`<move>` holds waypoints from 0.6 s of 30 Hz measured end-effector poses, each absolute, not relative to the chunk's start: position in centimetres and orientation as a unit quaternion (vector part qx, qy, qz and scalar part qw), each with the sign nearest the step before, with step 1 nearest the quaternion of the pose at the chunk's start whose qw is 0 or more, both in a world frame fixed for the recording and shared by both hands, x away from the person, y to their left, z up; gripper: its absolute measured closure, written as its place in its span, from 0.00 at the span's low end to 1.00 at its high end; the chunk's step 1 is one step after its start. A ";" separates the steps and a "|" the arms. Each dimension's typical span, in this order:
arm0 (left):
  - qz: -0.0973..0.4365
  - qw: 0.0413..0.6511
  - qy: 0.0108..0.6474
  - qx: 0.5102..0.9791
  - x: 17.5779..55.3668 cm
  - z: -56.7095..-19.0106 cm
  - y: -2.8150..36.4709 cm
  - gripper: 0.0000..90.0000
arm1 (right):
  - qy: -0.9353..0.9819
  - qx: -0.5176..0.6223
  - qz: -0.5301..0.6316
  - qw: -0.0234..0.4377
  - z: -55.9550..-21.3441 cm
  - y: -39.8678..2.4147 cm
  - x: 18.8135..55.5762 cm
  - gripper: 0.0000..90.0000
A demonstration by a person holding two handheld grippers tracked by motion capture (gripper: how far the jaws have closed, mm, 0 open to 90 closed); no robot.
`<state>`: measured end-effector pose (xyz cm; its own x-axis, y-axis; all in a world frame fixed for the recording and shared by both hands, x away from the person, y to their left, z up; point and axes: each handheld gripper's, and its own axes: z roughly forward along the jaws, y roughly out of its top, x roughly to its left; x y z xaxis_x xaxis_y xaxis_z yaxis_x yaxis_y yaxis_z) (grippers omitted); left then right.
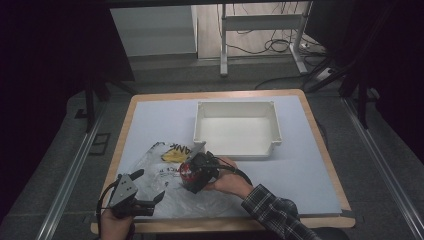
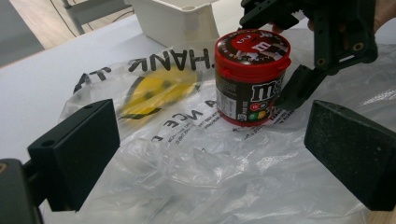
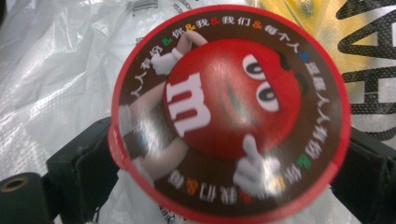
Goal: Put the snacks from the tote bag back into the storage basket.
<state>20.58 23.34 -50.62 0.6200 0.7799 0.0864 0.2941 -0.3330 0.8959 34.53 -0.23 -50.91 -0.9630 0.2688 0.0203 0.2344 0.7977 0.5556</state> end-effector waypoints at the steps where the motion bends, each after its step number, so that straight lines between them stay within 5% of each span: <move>1: 0.263 0.461 0.348 0.773 20.6 -50.6 23.3 0.04 | 0.949 0.133 0.284 0.031 -50.9 -0.1 34.6 0.08; 6: 0.263 0.461 0.347 0.773 20.6 -50.6 23.3 0.04 | 0.952 0.132 0.273 0.037 -50.6 0.5 34.6 0.11; 12: 0.263 0.461 0.347 0.773 20.6 -50.6 23.4 0.04 | 0.954 0.128 0.265 0.050 -50.1 1.0 34.4 0.27; 18: 0.263 0.461 0.347 0.773 20.6 -50.6 23.3 0.04 | 0.958 0.120 0.254 0.060 -49.9 1.2 34.2 0.28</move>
<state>20.58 23.35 -50.61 0.6205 0.7793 0.0876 0.2936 -0.3345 0.8955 34.25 1.20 -49.93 -0.9641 0.2602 -0.0534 0.1996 0.8421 0.5010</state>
